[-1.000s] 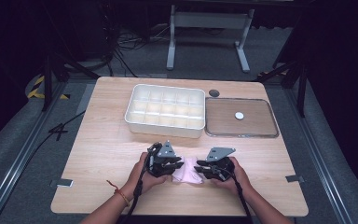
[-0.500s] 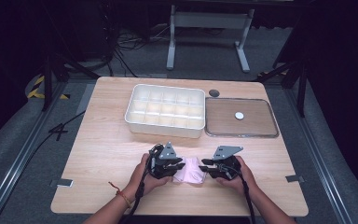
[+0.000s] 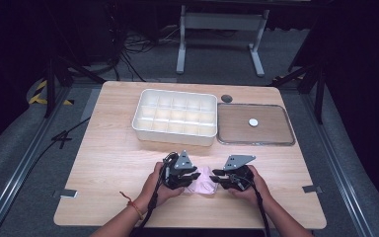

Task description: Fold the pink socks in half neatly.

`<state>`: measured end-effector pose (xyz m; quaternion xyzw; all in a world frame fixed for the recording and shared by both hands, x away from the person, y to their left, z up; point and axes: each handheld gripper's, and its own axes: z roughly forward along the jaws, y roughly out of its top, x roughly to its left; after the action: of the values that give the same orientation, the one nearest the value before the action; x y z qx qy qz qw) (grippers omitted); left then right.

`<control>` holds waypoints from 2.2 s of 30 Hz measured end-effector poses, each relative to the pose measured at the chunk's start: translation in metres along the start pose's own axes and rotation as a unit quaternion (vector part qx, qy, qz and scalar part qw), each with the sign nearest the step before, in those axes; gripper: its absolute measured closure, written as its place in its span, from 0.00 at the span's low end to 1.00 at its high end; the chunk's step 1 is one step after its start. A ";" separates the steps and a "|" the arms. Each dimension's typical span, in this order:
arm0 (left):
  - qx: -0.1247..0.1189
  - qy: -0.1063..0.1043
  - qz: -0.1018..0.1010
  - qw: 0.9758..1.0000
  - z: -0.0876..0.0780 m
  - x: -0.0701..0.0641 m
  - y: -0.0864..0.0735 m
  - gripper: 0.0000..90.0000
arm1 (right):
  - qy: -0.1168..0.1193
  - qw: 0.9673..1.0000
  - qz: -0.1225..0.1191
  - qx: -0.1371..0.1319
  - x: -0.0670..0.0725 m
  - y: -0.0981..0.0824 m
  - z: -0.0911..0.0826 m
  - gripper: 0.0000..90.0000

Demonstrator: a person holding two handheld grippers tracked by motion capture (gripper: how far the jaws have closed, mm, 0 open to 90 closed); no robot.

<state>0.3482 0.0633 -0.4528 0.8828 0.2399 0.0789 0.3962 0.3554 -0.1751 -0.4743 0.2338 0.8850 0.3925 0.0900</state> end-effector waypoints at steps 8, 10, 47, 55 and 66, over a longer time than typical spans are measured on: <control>-0.022 -0.009 -0.009 1.000 -0.007 0.000 0.005 0.72 | -0.001 1.000 0.000 0.000 0.001 0.000 0.000 0.80; -0.033 -0.010 -0.010 0.999 -0.012 0.001 0.007 0.70 | -0.001 1.000 0.000 0.000 0.001 0.000 0.000 0.80; 0.010 -0.032 0.028 0.999 -0.008 -0.009 -0.019 0.83 | -0.002 1.000 -0.009 0.003 0.003 0.000 0.000 0.82; 0.021 -0.035 0.041 0.998 0.011 -0.016 -0.015 0.82 | -0.003 1.000 -0.013 0.003 0.003 0.001 0.000 0.82; 0.015 -0.032 0.045 0.998 0.015 -0.017 -0.019 0.82 | -0.022 1.000 -0.011 -0.011 0.003 0.007 -0.012 0.75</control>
<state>0.3314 0.0562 -0.4756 0.9006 0.1884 0.0645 0.3863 0.3513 -0.1775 -0.4612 0.2311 0.8810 0.3962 0.1161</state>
